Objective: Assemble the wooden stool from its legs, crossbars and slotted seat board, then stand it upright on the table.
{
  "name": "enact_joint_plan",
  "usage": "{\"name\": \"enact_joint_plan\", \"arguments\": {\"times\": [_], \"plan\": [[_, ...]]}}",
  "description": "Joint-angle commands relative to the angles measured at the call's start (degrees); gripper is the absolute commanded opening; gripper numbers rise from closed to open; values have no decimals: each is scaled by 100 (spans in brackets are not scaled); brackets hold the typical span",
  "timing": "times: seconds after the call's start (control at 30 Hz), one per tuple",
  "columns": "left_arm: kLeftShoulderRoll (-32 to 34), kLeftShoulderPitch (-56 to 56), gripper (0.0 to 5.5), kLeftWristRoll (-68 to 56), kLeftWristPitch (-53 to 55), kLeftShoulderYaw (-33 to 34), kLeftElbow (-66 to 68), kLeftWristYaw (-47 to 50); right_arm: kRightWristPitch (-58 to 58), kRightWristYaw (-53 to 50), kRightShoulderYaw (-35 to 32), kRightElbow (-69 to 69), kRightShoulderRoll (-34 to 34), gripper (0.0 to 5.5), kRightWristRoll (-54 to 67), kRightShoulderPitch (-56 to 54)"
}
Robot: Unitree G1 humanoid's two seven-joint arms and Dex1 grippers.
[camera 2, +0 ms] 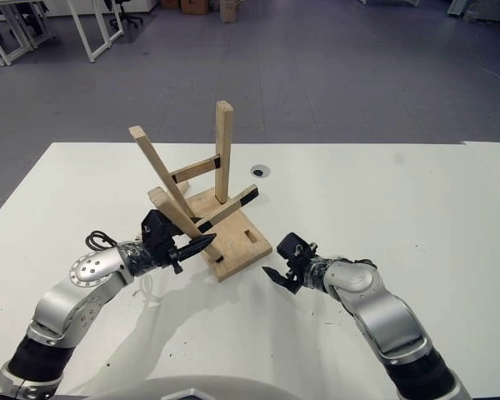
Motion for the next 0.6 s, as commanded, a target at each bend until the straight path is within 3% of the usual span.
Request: {"name": "enact_joint_plan", "arguments": {"times": [0.03, 0.17, 0.3, 0.4, 0.6], "plan": [[1491, 594, 205, 285, 1836, -937, 618, -1001, 156, -26, -152, -88, 2, 368, 31, -79], [2291, 78, 205, 752, 1369, -1418, 916, -2045, 143, -74, -168, -68, 23, 368, 29, -74], [1978, -19, 205, 915, -479, -1058, 1626, -2328, 90, -42, -310, 36, -72, 368, 32, -109], [1895, 173, 205, 1162, -1402, -1143, 2052, -2464, 44, 41, -376, 126, -148, 368, 24, -155], [2440, 188, 205, 1857, -1933, -1810, 2209, -3081, 78, 90, -500, 179, -193, 368, 43, -231]]}}
